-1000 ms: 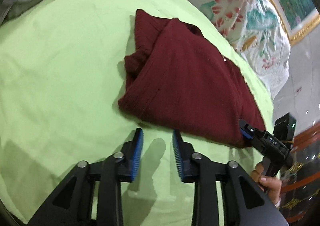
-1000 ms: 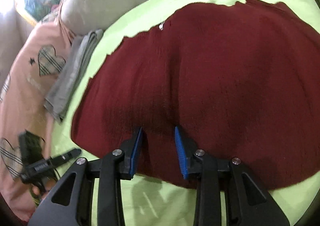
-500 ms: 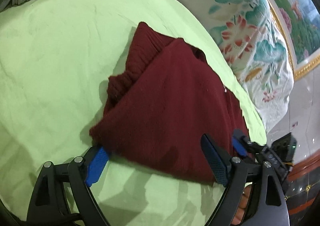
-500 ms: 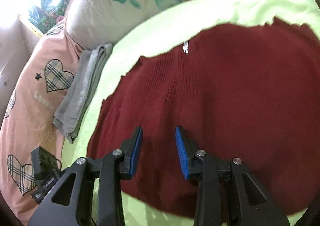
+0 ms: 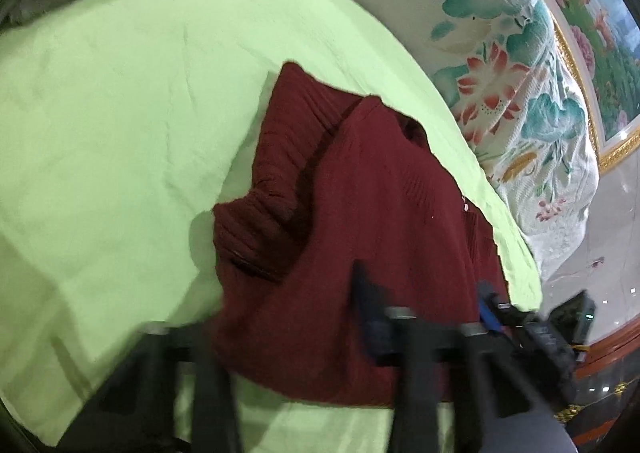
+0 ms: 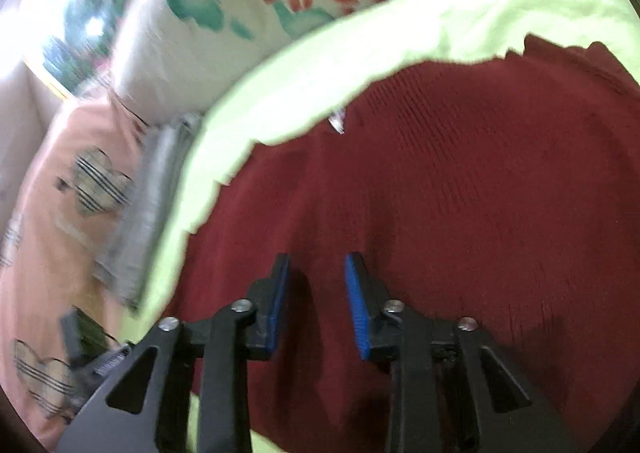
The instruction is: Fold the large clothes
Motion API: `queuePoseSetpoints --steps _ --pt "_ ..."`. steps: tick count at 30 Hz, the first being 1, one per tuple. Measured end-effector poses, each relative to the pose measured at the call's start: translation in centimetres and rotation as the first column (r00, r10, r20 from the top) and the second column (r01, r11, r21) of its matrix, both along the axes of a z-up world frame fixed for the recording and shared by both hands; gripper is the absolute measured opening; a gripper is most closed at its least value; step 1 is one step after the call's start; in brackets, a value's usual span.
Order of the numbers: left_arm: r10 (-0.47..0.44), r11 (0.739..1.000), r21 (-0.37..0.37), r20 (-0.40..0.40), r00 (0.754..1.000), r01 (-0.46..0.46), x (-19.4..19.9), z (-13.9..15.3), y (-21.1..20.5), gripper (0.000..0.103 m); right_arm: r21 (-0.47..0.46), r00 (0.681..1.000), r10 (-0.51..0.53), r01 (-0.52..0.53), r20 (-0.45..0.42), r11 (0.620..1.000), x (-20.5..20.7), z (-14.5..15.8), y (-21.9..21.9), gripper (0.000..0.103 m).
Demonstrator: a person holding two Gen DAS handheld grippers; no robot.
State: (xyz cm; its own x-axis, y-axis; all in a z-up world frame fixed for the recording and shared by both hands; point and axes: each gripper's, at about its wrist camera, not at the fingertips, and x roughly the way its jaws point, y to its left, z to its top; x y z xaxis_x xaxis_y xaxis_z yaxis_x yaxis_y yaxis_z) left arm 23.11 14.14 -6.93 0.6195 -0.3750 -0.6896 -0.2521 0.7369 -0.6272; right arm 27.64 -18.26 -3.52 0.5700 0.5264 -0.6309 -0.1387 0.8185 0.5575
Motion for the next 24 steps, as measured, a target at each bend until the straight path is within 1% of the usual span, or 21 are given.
queuePoseSetpoints --steps 1,3,5,6,8,9,10,12,13,14,15,16,17,18,19,21,22,24 --pt "-0.003 1.0 -0.024 0.001 1.0 0.003 0.2 -0.1 0.1 0.014 -0.016 1.0 0.011 -0.011 0.0 1.0 0.3 -0.2 0.3 0.021" --pt "-0.015 1.0 0.004 0.023 1.0 0.015 0.2 0.7 -0.3 0.012 0.003 1.0 0.016 -0.016 -0.012 1.0 0.8 -0.3 -0.1 0.02" --pt "-0.053 0.997 0.059 0.075 0.996 0.049 0.1 2.8 -1.6 0.011 0.03 0.999 0.027 -0.026 -0.029 0.999 1.1 -0.5 -0.5 0.018" --pt "-0.082 0.995 0.066 0.113 0.99 0.075 0.1 4.2 -2.4 0.011 0.048 0.999 0.031 -0.029 -0.036 0.998 1.3 -0.7 -0.7 0.016" --pt "-0.132 0.99 0.069 0.174 0.976 0.122 0.3 6.6 -4.3 0.01 0.088 0.998 0.029 -0.023 -0.063 0.996 1.4 -1.3 -1.4 0.004" --pt "-0.161 0.986 0.079 0.202 0.966 0.147 0.5 7.8 -5.4 0.01 0.133 0.996 0.033 -0.021 -0.087 0.991 1.6 -1.7 -2.0 0.004" --pt "-0.2 0.979 0.094 0.237 0.951 0.183 0.6 9.3 -7.1 0.01 0.154 0.994 0.04 -0.024 -0.101 0.988 1.8 -1.9 -2.1 0.001" --pt "-0.302 0.953 0.124 0.297 0.906 0.277 0.9 11.9 -10.9 0.01 0.198 0.988 0.062 -0.033 -0.141 0.98 2.1 -1.9 -3.1 0.0" --pt "-0.376 0.927 0.145 0.321 0.869 0.347 1.0 12.9 -13.5 0.01 0.224 0.987 0.057 -0.022 -0.149 0.974 2.1 -1.6 -3.6 0.0" --pt "-0.427 0.904 0.164 0.328 0.843 0.394 1.0 13.3 -15.4 0.01 0.259 0.989 0.041 -0.003 -0.141 0.966 1.9 -1.1 -4.8 0.0" --pt "-0.476 0.879 0.187 0.325 0.817 0.438 1.1 13.4 -17.4 0.01 0.282 0.993 0.01 0.025 -0.122 0.959 1.6 -0.4 -6.3 0.002" --pt "-0.52 0.854 0.213 0.309 0.796 0.475 1.3 12.7 -19.7 0.01 0.295 0.993 -0.021 0.054 -0.112 0.954 1.4 0.0 -7.6 0.005" --pt "-0.539 0.842 0.219 0.291 0.791 0.493 1.7 11.8 -21.1 0.011 0.316 0.992 -0.042 0.078 -0.117 0.946 1.4 0.0 -8.8 0.005" --pt "-0.553 0.833 0.213 0.262 0.791 0.511 2.2 10.5 -22.2 0.011 0.341 0.99 -0.04 0.085 -0.136 0.936 1.6 -0.4 -9.8 0.005" --pt "-0.562 0.826 0.189 0.204 0.801 0.531 3.2 8.3 -23.3 0.01 0.352 0.986 -0.025 0.082 -0.163 0.933 1.8 -1.1 -10.2 0.005" --pt "-0.56 0.827 0.148 0.139 0.817 0.542 4.1 5.5 -24.0 0.01 0.365 0.977 -0.013 0.091 -0.212 0.926 1.9 -2.3 -11.0 0.003" --pt "-0.553 0.832 0.136 0.13 0.823 0.538 4.2 4.6 -23.9 0.01 0.383 0.976 -0.007 0.092 -0.217 0.919 1.7 -2.6 -11.3 0.003" --pt "-0.546 0.837 0.125 0.144 0.825 0.532 3.8 4.0 -23.3 0.01 0.413 0.976 -0.02 0.111 -0.219 0.904 1.1 -2.5 -12.1 0.003"
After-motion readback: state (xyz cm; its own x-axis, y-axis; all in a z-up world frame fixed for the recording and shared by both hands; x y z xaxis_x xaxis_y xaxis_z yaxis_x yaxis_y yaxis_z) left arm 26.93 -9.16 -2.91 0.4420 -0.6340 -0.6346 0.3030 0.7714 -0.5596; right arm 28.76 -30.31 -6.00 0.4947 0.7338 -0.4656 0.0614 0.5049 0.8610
